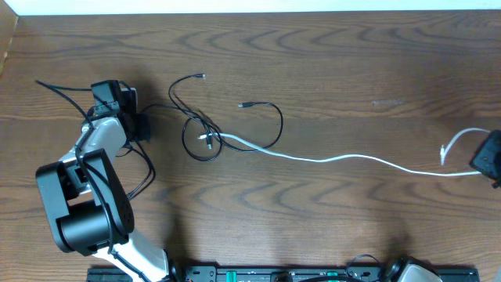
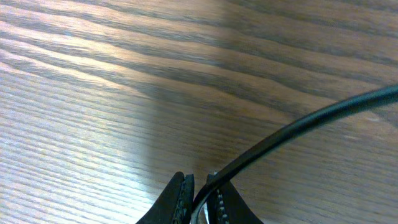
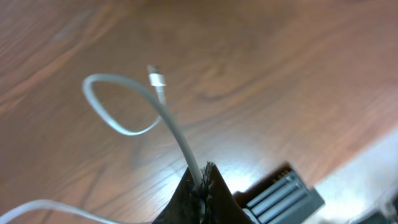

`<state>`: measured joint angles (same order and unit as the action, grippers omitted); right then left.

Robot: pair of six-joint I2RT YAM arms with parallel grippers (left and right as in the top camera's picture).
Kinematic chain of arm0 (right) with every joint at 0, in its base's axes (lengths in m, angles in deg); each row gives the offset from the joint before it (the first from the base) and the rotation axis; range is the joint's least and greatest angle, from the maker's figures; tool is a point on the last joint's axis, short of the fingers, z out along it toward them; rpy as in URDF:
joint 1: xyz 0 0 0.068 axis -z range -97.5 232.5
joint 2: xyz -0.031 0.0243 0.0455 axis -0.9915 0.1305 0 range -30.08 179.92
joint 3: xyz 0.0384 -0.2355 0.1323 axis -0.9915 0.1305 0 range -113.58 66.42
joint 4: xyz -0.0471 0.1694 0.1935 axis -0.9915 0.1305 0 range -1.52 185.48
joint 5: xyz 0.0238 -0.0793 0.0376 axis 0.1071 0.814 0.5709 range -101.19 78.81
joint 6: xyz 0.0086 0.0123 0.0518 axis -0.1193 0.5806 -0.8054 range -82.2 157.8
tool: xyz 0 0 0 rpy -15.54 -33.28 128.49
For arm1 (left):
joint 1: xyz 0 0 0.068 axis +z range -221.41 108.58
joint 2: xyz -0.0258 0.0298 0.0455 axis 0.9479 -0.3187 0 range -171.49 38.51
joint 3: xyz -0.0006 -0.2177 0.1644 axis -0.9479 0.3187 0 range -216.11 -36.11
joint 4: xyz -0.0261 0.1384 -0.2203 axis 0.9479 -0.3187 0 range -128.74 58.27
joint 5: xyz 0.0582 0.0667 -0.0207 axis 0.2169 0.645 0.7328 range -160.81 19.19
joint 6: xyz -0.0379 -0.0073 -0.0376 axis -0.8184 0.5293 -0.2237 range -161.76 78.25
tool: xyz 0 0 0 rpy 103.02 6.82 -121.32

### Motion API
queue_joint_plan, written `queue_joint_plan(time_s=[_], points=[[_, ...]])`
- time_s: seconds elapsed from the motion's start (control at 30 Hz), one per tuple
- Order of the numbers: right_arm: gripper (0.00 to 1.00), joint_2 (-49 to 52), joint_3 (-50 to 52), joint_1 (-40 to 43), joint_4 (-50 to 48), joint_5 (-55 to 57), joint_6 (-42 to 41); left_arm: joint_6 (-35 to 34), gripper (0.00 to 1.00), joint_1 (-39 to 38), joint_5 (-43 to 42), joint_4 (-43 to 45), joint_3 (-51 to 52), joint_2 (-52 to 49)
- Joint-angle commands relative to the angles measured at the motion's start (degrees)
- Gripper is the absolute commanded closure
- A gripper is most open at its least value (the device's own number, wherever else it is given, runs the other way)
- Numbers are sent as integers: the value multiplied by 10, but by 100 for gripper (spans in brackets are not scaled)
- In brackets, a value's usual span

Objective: Untangle cables

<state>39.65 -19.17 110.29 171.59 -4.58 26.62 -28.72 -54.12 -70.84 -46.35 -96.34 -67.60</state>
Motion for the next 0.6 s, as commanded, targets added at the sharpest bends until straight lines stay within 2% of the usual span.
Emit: queue_joint_plan(time_s=[0.0, 0.23, 0.33, 0.47, 0.53, 0.57], points=[[99, -1, -10, 24, 1, 57, -42, -10, 87, 17, 7, 4, 8, 14], [99, -1, -10, 35, -1, 49, -42, -19, 87, 40, 5, 6, 8, 14], [99, 0, -9, 35, -11, 4, -24, -36, 87, 43, 0, 8, 8, 14], [99, 11, -5, 23, -39, -57, 6, -39, 87, 43, -79, 7, 8, 14], [87, 23, -5, 17, -42, -61, 6, -54, 87, 43, -107, 7, 8, 14], [74, 31, -5, 13, -41, -62, 8, -61, 87, 42, -121, 7, 8, 14]])
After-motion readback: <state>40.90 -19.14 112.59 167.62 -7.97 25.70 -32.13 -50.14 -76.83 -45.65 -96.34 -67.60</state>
